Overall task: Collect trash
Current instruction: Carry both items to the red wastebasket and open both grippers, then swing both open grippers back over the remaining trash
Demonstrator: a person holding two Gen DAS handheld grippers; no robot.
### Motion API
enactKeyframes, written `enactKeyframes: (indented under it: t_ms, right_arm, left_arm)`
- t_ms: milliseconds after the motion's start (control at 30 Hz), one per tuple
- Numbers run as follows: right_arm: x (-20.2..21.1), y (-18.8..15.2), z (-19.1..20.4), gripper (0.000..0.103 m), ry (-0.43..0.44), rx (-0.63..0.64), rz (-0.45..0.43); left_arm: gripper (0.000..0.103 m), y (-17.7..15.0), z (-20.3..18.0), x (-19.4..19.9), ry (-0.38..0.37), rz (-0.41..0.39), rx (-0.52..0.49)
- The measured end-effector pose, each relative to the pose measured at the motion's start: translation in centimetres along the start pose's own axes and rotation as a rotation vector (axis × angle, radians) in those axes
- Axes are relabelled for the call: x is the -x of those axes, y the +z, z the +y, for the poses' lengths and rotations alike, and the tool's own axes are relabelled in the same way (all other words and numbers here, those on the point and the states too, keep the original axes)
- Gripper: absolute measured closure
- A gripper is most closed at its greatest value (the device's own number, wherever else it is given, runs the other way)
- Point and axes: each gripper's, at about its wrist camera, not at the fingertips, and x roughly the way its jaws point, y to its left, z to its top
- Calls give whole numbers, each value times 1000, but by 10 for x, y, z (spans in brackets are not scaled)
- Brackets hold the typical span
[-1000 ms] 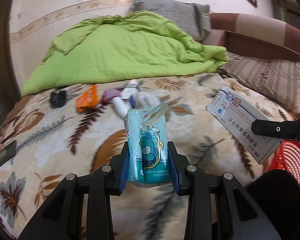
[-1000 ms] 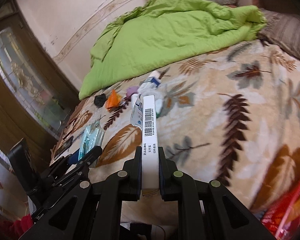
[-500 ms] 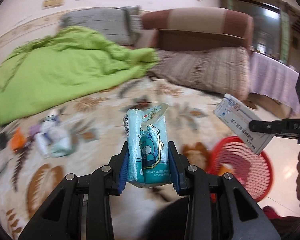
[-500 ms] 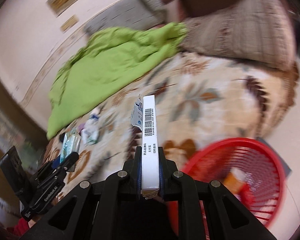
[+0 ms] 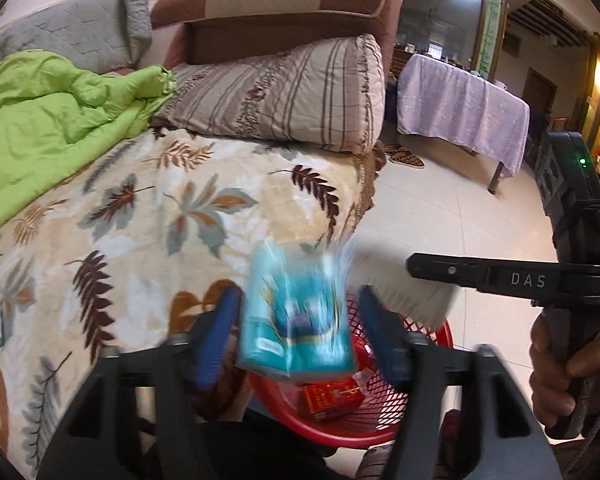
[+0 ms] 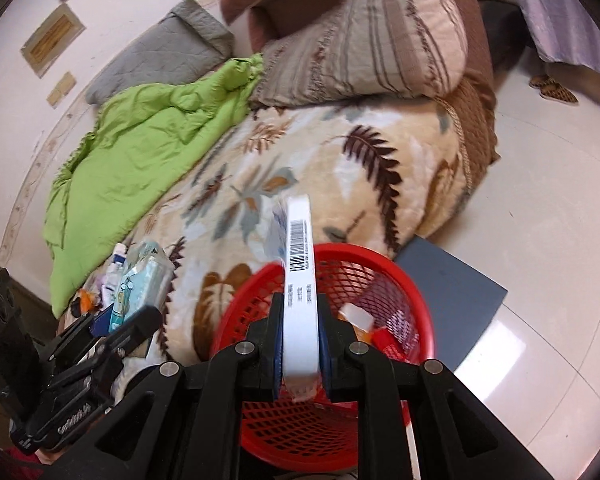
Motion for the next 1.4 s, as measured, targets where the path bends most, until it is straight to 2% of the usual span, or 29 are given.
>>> enactKeyframes:
  t_ms: [67, 267, 400, 500, 800, 1067, 1133, 1233, 1400]
  right_arm:
    - [-1, 0, -5, 62, 3, -12, 3]
    - [2, 6, -2, 55, -4, 11, -26]
    - [-4, 7, 13, 52, 32, 40, -20]
    - [-14, 8, 32, 44, 54, 77, -7]
    - [-60, -3, 121, 41, 181, 237, 100]
    - [-102, -26, 217, 35, 278, 378, 188]
    - [-116, -33, 242, 34, 281, 422, 206]
    - [-136, -39, 269, 32, 293, 462, 230]
    - [-183, -47, 320, 32, 272, 523, 260]
  left_arm:
    - [31, -1, 1, 1, 0, -4, 1]
    - [30, -6, 25, 18, 51, -21, 57]
    - [29, -13, 55, 35, 99, -43, 129]
    - [29, -22, 79, 54, 148, -61, 177]
    - [28, -68, 164, 114, 335, -97, 347]
    - [28, -128, 247, 156, 611, -114, 475]
    - [28, -146, 268, 161, 659, -109, 527]
    - [28, -167, 292, 167, 687, -114, 615]
    - [28, -182, 315, 174, 718, -132, 679]
